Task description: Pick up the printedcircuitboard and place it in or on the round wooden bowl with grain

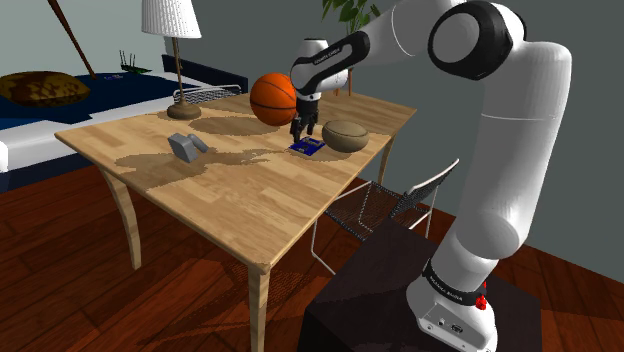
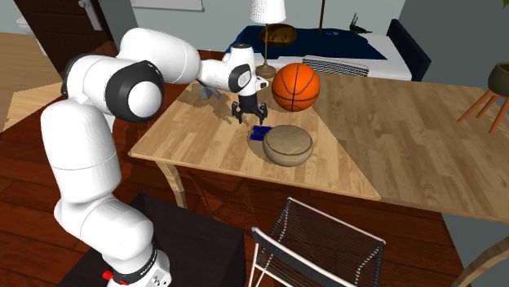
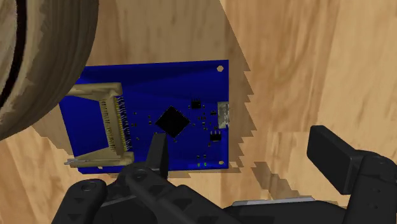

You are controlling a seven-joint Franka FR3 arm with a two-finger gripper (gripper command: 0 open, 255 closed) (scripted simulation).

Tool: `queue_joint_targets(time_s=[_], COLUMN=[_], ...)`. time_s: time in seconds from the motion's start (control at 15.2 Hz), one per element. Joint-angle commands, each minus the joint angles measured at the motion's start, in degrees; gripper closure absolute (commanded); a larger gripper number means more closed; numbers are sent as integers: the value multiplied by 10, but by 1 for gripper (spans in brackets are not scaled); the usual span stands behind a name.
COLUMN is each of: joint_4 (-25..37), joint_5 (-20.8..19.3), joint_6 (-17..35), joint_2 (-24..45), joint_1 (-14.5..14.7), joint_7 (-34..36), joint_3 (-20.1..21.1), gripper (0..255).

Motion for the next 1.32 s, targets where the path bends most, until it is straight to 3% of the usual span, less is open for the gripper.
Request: queue_joint_targets(time_s=[0.0,0.33,0.86,0.92,1.25], joint_4=[0,-12,-12,-12,-11], joint_5=[1,4,4,4,4], joint_6=[14,50,50,50,49], joint_2=[15,38,38,38,38], joint_1=[-1,-4,-4,-4,-4], joint_7=[-2,-4,-4,-4,-4], joint_3=[0,1,1,1,1], gripper=[0,0,0,255,255])
